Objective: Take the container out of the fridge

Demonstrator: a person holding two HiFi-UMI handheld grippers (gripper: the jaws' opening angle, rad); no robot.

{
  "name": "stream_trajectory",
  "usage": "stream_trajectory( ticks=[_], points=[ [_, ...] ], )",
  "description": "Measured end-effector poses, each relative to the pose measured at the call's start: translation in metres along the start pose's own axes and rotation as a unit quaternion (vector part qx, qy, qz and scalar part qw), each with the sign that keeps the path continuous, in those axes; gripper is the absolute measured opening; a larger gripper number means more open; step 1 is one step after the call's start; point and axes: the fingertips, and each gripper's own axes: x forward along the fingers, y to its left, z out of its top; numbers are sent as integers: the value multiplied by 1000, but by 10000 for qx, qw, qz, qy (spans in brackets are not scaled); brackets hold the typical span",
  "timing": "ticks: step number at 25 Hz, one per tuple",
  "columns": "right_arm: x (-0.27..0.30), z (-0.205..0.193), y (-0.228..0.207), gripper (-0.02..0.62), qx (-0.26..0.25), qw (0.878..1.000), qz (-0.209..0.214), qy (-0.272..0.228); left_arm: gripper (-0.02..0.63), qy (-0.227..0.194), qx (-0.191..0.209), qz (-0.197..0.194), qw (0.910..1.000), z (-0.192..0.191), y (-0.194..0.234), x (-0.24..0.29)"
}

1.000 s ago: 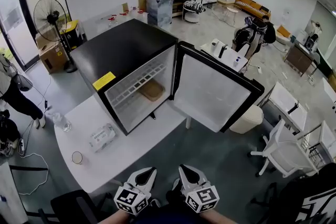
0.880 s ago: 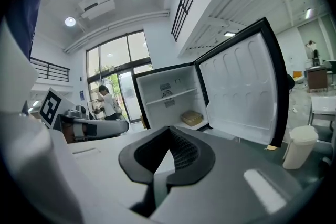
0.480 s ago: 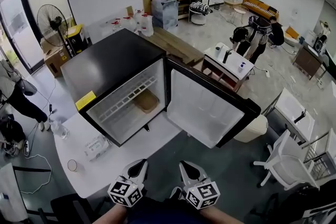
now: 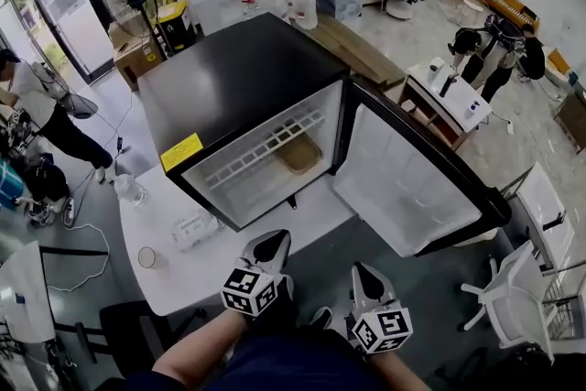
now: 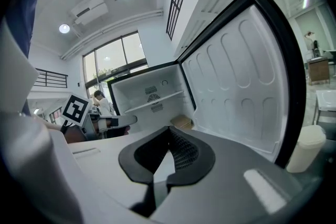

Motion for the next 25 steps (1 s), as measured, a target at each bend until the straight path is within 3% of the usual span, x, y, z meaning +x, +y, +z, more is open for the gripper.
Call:
stream_trajectory(
  ticks=[8,13,16,18,22,25],
  points=[
    [39,16,-6,6,-141,9990,-425,56,3,229,-491,95,9985,-14,55,70],
    [59,13,-1,6,-123,9973,-699,187,6,492,-1355,55,9895,-29,92,109],
    [67,9,2,6,-150,9957,-870,264,67,688,-1620,15,9844,-40,112,134],
    [67,6,3,6,-137,9943,-1003,322,88,803,-2032,-12,9758,-51,123,150],
    [65,-3,-2,6,-72,9922,-1178,411,91,715,-3071,183,9488,-65,145,180],
    [66,-4,-10,6,-212,9909,-1237,493,91,552,-3498,472,9340,-72,165,197]
  ],
)
